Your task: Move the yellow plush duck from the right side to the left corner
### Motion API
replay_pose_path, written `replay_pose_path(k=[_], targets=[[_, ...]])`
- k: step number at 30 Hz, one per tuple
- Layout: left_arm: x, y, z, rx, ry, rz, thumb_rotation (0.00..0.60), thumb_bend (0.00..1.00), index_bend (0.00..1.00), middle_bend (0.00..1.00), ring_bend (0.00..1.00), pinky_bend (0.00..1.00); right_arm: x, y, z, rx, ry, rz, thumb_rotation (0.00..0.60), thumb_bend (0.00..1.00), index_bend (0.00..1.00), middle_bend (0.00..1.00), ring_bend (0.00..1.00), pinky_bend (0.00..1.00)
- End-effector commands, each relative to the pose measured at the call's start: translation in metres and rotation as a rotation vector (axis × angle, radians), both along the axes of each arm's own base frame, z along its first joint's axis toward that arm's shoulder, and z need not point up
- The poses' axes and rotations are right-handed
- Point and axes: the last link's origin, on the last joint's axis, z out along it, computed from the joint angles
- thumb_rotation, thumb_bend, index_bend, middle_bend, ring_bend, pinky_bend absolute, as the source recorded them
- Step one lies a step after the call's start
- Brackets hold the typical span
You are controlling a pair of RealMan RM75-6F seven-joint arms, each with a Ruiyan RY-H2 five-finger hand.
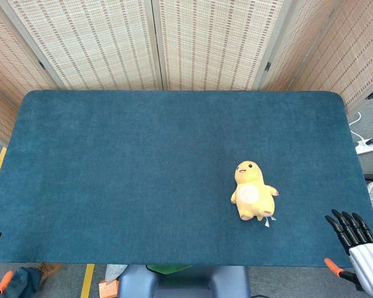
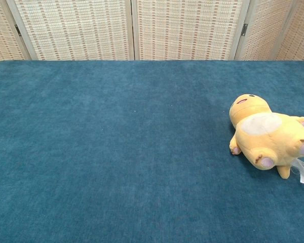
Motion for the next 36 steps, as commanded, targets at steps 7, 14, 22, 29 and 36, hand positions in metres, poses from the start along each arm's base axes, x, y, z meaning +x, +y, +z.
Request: replay_pose_path(k=[7,14,22,29,36], targets=[[0.002,0.005,-0.003,-0.009,0.011,-0.011,0.6,0.29,0.0,0.0,0.0,0.18,-0.001,-0.011,-0.005,0.004,0.031,-0.003,0.6,0.14,0.0,0.0,0.0,0.0],[-0.002,0.034,-0.011,-0.043,0.05,0.022,0.6,0.29,0.0,0.0,0.0,0.17,0.024,-0.101,-0.058,0.116,0.05,0.069,0.6,0.14,0.0,0.0,0.0,0.0],[-0.005,0.048,-0.012,-0.037,0.059,0.054,0.6,0.29,0.0,0.0,0.0,0.17,0.046,-0.159,-0.123,0.245,0.075,0.084,0.6,0.14,0.0,0.0,0.0,0.0],[-0.011,0.053,-0.009,-0.026,0.041,0.088,0.6,0.29,0.0,0.0,0.0,0.17,0.047,-0.186,-0.153,0.237,0.113,0.07,0.6,0.21,0.04,0.14,0.11,0.21],[-0.015,0.058,-0.007,-0.029,0.028,0.115,0.6,0.29,0.0,0.0,0.0,0.17,0.076,-0.188,-0.162,0.128,0.02,0.259,0.6,0.59,0.67,0.8,0.75,0.94]])
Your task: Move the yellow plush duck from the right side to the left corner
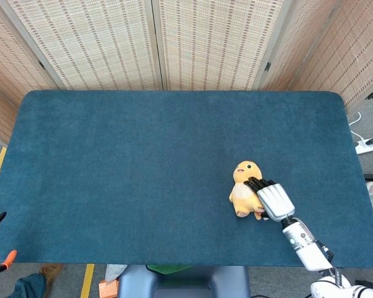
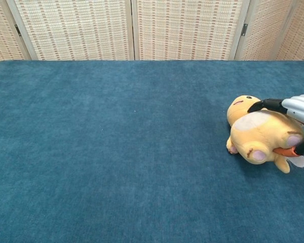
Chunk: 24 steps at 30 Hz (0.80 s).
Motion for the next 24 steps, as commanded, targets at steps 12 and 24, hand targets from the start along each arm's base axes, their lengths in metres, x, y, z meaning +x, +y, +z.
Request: replay_pose_path(k=[12,24], targets=[[-0.008,0.008,0.006,-0.003,-0.028,0.032,0.6,0.29,0.0,0.0,0.0,0.17,0.157,-0.004,-0.081,0.074,-0.242,0.511,0.6,0.59,0.7,0.77,0.71,0.93],[-0.017,0.005,0.014,0.007,-0.06,0.056,0.6,0.29,0.0,0.0,0.0,0.17,0.197,-0.004,-0.161,0.217,-0.149,0.429,0.6,0.18,0.0,0.01,0.02,0.14]])
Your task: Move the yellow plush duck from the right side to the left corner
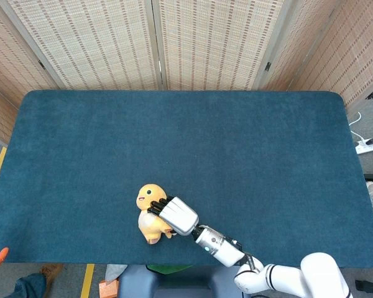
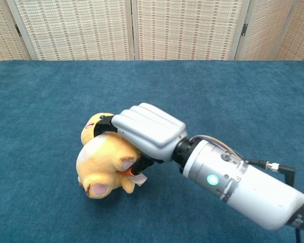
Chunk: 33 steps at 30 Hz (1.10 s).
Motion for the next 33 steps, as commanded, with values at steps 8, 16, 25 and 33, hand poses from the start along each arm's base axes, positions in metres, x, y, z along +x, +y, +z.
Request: replay_pose_path(k=[8,16,25,33], targets=[[0.003,-0.001,-0.006,-0.025,0.007,-0.019,0.6,0.29,0.0,0.0,0.0,0.17,-0.02,0.02,0.057,0.116,-0.005,-0.101,0.6,0.02,0.0,0.0,0.0,0.0],[0.023,0.008,-0.03,-0.098,-0.049,-0.137,0.6,0.29,0.0,0.0,0.0,0.18,-0.097,0.063,0.165,0.101,-0.02,-0.201,0.6,0.02,0.0,0.0,0.0,0.0],[0.115,0.041,-0.095,-0.263,-0.062,-0.462,0.6,0.29,0.0,0.0,0.0,0.19,-0.244,0.131,0.26,-0.226,0.015,-0.486,0.6,0.03,0.0,0.0,0.0,0.0],[0.19,0.066,-0.175,-0.427,-0.123,-0.574,0.6,0.26,0.0,0.0,0.0,0.16,-0.298,0.162,0.302,-0.342,0.024,-0.59,0.6,0.03,0.0,0.0,0.0,0.0]])
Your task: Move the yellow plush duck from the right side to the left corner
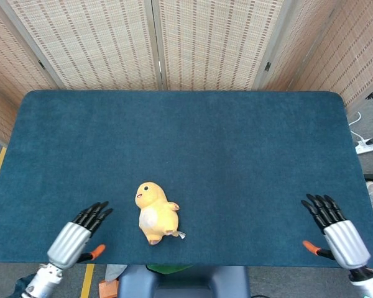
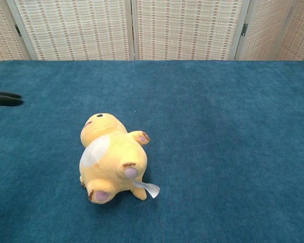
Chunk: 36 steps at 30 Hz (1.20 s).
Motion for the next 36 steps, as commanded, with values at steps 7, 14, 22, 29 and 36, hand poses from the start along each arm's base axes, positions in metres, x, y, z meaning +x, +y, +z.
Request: replay_pose_path(k=[7,14,22,29,36], targets=[[0.085,0.034,-0.088,-0.05,0.051,-0.16,0.6,0.25,0.0,0.0,0.0,0.08,-0.039,0.027,0.038,0.02,0.014,-0.088,0.6,0.03,0.0,0.0,0.0,0.0],[0.097,0.044,-0.115,-0.097,0.084,-0.168,0.6,0.24,0.0,0.0,0.0,0.07,-0.039,0.027,0.047,0.007,-0.016,-0.093,0.6,0.05,0.0,0.0,0.0,0.0],[0.092,0.061,-0.133,-0.06,0.126,-0.101,0.6,0.36,0.23,0.25,0.23,0.58,-0.038,0.028,0.047,0.017,-0.022,-0.085,0.6,0.05,0.0,0.0,0.0,0.0],[0.086,0.059,-0.116,0.128,-0.034,-0.088,0.6,0.69,0.67,0.8,0.74,1.0,-0.036,0.026,0.042,0.04,-0.032,-0.082,0.6,0.05,0.0,0.0,0.0,0.0],[0.056,0.047,-0.056,0.281,-0.013,-0.204,0.6,0.71,0.67,0.8,0.74,1.0,-0.033,0.026,0.031,0.069,-0.015,-0.089,0.6,0.06,0.0,0.0,0.0,0.0]])
